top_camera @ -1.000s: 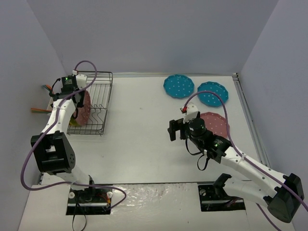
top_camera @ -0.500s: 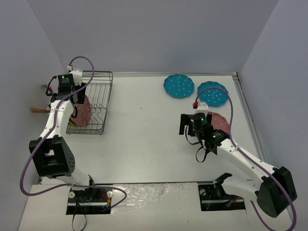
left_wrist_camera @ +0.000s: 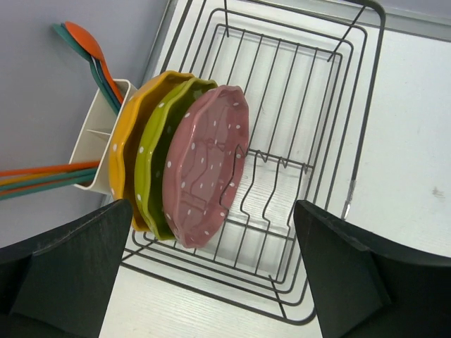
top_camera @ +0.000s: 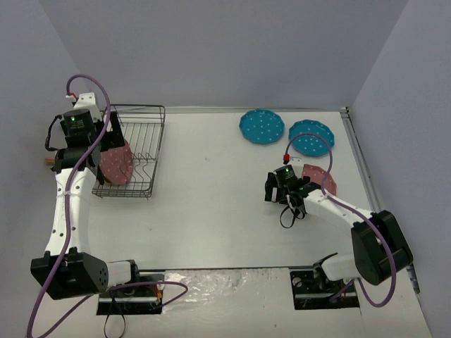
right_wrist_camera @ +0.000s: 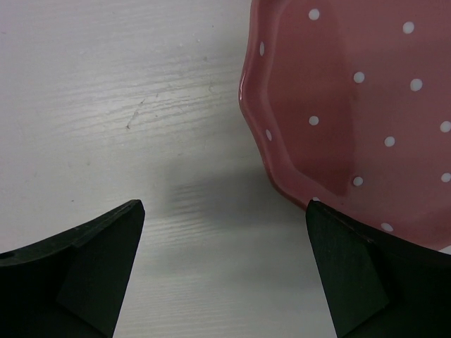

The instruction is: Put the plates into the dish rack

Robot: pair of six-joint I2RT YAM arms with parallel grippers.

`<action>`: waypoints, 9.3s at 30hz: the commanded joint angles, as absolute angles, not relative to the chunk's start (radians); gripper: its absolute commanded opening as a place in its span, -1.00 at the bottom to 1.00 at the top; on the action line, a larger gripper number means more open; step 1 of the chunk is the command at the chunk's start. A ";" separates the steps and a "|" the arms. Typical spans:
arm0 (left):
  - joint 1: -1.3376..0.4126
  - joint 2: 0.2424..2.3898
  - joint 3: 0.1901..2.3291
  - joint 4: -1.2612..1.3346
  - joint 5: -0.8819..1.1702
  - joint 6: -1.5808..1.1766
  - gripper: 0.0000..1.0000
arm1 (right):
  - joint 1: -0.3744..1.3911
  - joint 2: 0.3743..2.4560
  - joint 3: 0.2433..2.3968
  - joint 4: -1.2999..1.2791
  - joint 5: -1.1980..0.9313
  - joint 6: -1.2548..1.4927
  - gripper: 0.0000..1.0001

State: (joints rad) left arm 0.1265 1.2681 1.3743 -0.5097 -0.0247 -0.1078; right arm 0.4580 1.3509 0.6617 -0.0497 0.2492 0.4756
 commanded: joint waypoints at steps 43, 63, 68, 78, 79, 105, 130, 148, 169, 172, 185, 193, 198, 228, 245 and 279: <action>-0.335 0.970 0.979 -0.434 0.128 -0.677 0.94 | 1.028 1.637 0.823 0.069 0.257 0.466 0.01; -0.465 1.199 0.933 -0.361 0.144 -0.759 0.94 | 1.075 1.716 0.845 0.046 0.390 0.458 -0.82; -0.476 1.265 0.931 -0.325 0.179 -0.797 0.94 | 1.077 1.657 0.841 0.048 0.405 0.439 -1.00; -0.528 1.437 1.002 -0.222 0.300 -0.917 0.94 | 1.076 1.398 0.814 0.130 0.402 0.370 -1.00; -0.531 1.455 1.002 -0.186 0.332 -0.943 0.94 | 1.075 1.391 0.812 0.137 0.401 0.366 -1.00; -0.637 1.732 1.103 -0.022 0.523 -1.142 0.86 | 1.058 1.322 0.740 0.279 0.449 0.352 -1.00; -0.662 1.649 1.143 -0.061 0.473 -1.082 -1.00 | 1.052 1.194 0.743 0.222 0.424 0.349 0.12; -0.428 1.308 1.549 -0.583 0.147 -0.339 -1.00 | 1.003 0.913 0.865 0.005 0.477 0.312 1.00; 0.054 1.337 1.628 -0.574 -0.129 0.259 -1.00 | 0.902 0.979 0.845 0.009 0.339 0.281 1.00; 0.067 1.364 1.622 -0.556 -0.127 0.249 -1.00 | 0.890 0.974 0.830 0.011 0.327 0.279 1.00; 0.080 1.453 1.515 -0.453 -0.103 0.220 -1.00 | 0.871 0.960 0.796 0.012 0.325 0.282 1.00; 0.078 1.493 1.444 -0.380 -0.092 0.191 -1.00 | 0.865 0.969 0.777 0.020 0.330 0.288 1.00; 0.078 1.524 1.434 -0.380 -0.119 0.175 -1.00 | 0.864 0.973 0.768 0.025 0.328 0.294 1.00; 0.078 1.394 1.370 -0.325 -0.167 0.066 -1.00 | 0.858 0.971 0.756 0.032 0.328 0.299 1.00; 0.080 1.504 1.317 -0.209 -0.080 0.161 -0.88 | 0.854 0.971 0.738 0.035 0.322 0.291 1.00; 0.063 0.966 1.096 -0.366 0.228 -0.250 0.94 | 0.294 1.751 1.332 0.125 -0.233 -0.136 0.87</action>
State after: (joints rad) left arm 0.0730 1.0072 1.1987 -0.3840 0.1660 -0.1453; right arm 0.3707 1.6047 1.1675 0.0634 -0.0294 0.0568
